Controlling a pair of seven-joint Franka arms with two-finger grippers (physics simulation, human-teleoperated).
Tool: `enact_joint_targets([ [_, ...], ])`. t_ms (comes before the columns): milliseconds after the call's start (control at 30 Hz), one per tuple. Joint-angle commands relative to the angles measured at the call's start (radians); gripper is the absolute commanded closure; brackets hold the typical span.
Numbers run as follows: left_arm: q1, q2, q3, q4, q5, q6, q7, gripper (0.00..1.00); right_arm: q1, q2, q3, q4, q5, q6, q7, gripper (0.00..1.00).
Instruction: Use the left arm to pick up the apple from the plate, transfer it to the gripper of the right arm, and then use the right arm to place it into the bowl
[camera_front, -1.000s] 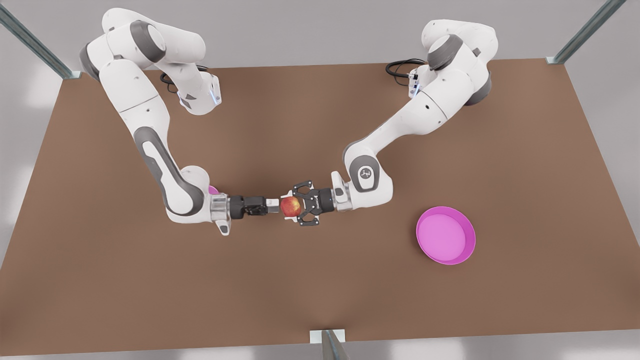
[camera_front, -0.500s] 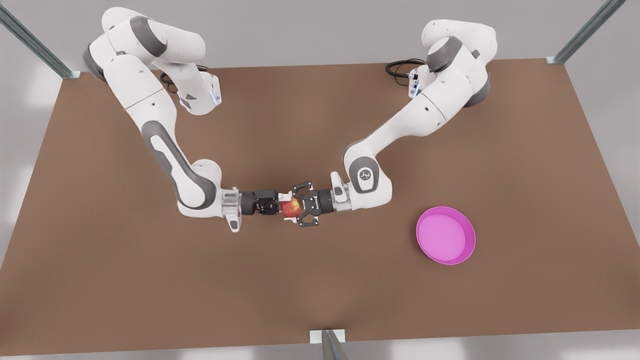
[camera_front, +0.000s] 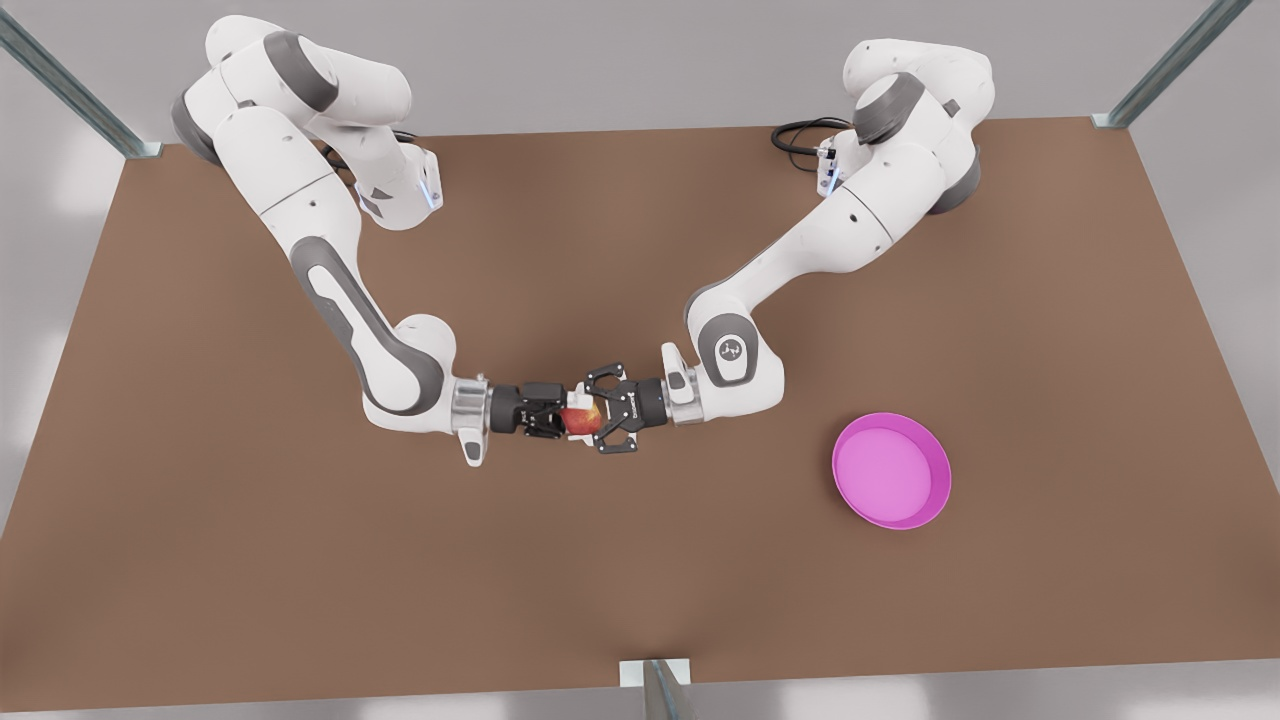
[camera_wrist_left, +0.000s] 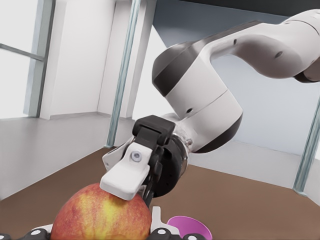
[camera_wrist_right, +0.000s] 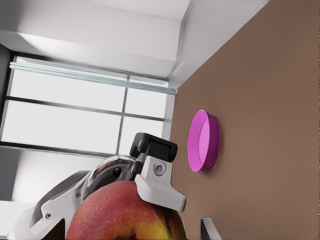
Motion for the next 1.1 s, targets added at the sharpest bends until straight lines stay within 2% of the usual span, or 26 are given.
enact_joint_targets([
  [0, 0.000, -0.002, 0.001, 0.000, 0.003, -0.005, 0.015, 0.30, 0.001, -0.001, 0.001, 0.000, 0.002, 0.024, -0.042, 0.06],
  [167, 0.000, -0.002, 0.001, 0.000, 0.003, -0.005, 0.015, 0.30, 0.001, -0.001, 0.001, 0.000, 0.002, 0.026, -0.042, 0.24],
  [333, 0.000, -0.002, 0.001, 0.000, 0.003, -0.005, 0.015, 0.27, 0.001, -0.001, 0.001, 0.000, 0.002, 0.024, -0.043, 0.27],
  [367, 0.000, -0.002, 0.001, 0.000, 0.003, -0.005, 0.015, 0.20, 0.001, -0.001, 0.001, 0.000, 0.002, 0.026, -0.043, 0.27],
  [533, 0.000, -0.002, 0.001, 0.000, 0.005, -0.005, 0.015, 0.01, -0.002, -0.003, 0.002, 0.000, 0.001, 0.027, -0.043, 0.27],
  [800, 0.061, -0.015, 0.002, -0.072, 0.028, -0.025, 0.014, 0.01, -0.028, -0.003, 0.001, -0.006, -0.010, 0.017, -0.051, 0.27],
  [900, 0.233, -0.130, -0.004, -0.262, 0.117, -0.123, -0.011, 0.00, -0.045, -0.006, -0.001, -0.010, -0.012, 0.014, -0.051, 0.27],
  [933, 0.317, -0.198, -0.002, -0.355, 0.234, -0.143, -0.168, 0.00, -0.071, -0.004, -0.001, -0.015, -0.045, -0.031, -0.045, 0.27],
  [967, 0.403, -0.233, 0.004, -0.372, 0.592, -0.195, -0.537, 0.00, -0.108, -0.006, -0.003, -0.032, -0.085, -0.063, -0.043, 0.27],
  [1000, 0.518, -0.242, -0.001, -0.310, 0.972, -0.386, -0.970, 0.00, -0.139, -0.006, -0.001, -0.044, -0.114, -0.084, -0.043, 0.27],
  [1033, 0.554, -0.242, 0.001, -0.209, 1.156, -0.555, -1.159, 0.00, -0.168, -0.006, -0.001, -0.053, -0.148, -0.114, -0.042, 0.27],
  [1067, 0.580, -0.242, 0.001, -0.065, 1.424, -0.744, -1.380, 0.00, -0.197, -0.006, -0.001, -0.073, -0.171, -0.143, -0.045, 0.27],
])
